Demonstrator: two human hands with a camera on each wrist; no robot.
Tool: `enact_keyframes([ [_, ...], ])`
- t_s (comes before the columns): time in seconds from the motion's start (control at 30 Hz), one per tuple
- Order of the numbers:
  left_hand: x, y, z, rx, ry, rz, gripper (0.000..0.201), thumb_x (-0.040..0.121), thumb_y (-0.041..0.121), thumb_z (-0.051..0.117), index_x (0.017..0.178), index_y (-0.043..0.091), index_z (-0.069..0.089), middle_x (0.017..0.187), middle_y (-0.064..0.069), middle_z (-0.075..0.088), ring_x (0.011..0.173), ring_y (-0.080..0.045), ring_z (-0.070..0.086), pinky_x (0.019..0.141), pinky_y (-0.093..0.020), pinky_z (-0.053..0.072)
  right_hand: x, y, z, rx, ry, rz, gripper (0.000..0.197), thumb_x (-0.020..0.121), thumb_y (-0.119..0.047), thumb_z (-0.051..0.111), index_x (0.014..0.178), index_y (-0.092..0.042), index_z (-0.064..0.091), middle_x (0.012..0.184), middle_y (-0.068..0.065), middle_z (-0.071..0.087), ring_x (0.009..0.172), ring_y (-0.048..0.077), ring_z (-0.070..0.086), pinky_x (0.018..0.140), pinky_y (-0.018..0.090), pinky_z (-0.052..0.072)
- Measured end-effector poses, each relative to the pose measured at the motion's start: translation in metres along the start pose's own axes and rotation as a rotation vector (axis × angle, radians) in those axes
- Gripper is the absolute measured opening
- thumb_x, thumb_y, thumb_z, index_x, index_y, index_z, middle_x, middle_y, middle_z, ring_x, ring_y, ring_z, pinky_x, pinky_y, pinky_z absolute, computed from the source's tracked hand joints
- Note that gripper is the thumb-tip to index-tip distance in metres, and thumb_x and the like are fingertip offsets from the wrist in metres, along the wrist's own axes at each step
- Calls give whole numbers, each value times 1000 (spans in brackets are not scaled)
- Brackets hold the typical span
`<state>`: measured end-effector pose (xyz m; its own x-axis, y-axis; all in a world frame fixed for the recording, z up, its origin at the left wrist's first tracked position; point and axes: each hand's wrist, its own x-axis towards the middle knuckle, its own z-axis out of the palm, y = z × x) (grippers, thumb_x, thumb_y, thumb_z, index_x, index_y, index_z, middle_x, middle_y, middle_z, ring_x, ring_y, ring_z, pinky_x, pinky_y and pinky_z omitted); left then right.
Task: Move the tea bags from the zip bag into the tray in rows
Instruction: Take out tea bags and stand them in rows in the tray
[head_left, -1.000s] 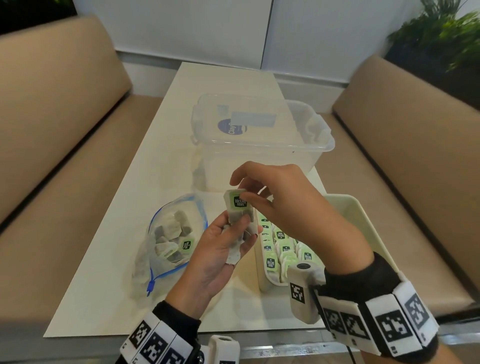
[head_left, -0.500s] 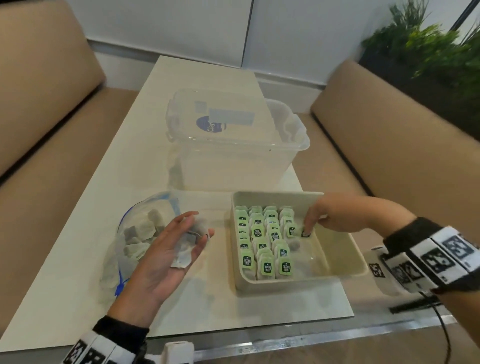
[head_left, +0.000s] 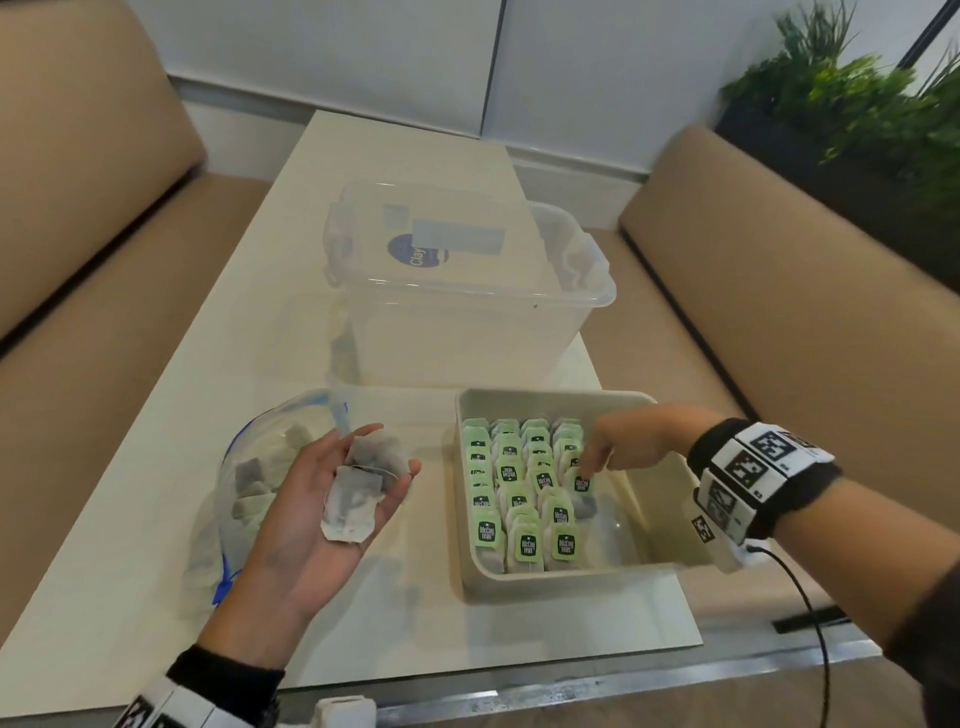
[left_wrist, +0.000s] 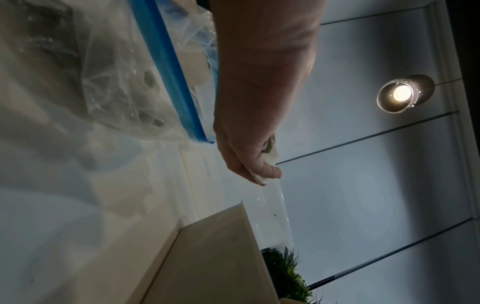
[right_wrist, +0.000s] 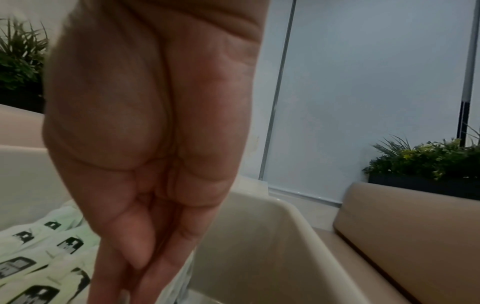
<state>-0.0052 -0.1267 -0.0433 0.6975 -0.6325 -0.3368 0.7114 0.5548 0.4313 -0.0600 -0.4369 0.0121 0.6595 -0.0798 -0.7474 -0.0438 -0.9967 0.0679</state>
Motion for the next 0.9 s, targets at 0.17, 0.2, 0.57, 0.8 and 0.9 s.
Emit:
enact_keyframes([
  [0.17,-2,3,4,-107,-54,-49,75,35,27,94,104,8,72,122,-20,63,107,-41,63,77,-45,58,2,1,2,-47,34,2,45,90,-3,43,128,-25,57,131,-5,58,116,13,55,104,30,41],
  [0.2,-2,3,5,-126,-68,-55,75,40,27,92,109,8,71,125,-20,61,110,-42,61,81,-47,56,1,0,1,-59,56,1,45,90,-5,44,129,-25,56,131,-3,57,115,14,55,102,30,42],
  [0.57,-1,1,32,-152,-8,-57,53,93,47,36,130,17,58,115,-8,67,89,-21,69,82,-35,55,-37,-153,-20,256,770,-677,39,74,-40,75,105,-19,65,96,-9,59,91,7,52,77,21,45],
  [0.8,-8,3,36,-140,-38,-59,52,95,47,35,131,16,57,98,-6,68,68,-18,66,53,-22,51,-28,-159,-22,295,814,-712,15,81,-23,71,92,-12,70,84,-1,63,73,11,58,69,28,48],
  [0.9,-9,4,37,-151,-45,-33,50,94,45,38,124,11,58,93,-10,69,73,-21,67,57,-25,55,-34,-160,-29,378,878,-717,10,85,-18,67,86,-8,69,79,1,65,71,9,56,67,28,48],
])
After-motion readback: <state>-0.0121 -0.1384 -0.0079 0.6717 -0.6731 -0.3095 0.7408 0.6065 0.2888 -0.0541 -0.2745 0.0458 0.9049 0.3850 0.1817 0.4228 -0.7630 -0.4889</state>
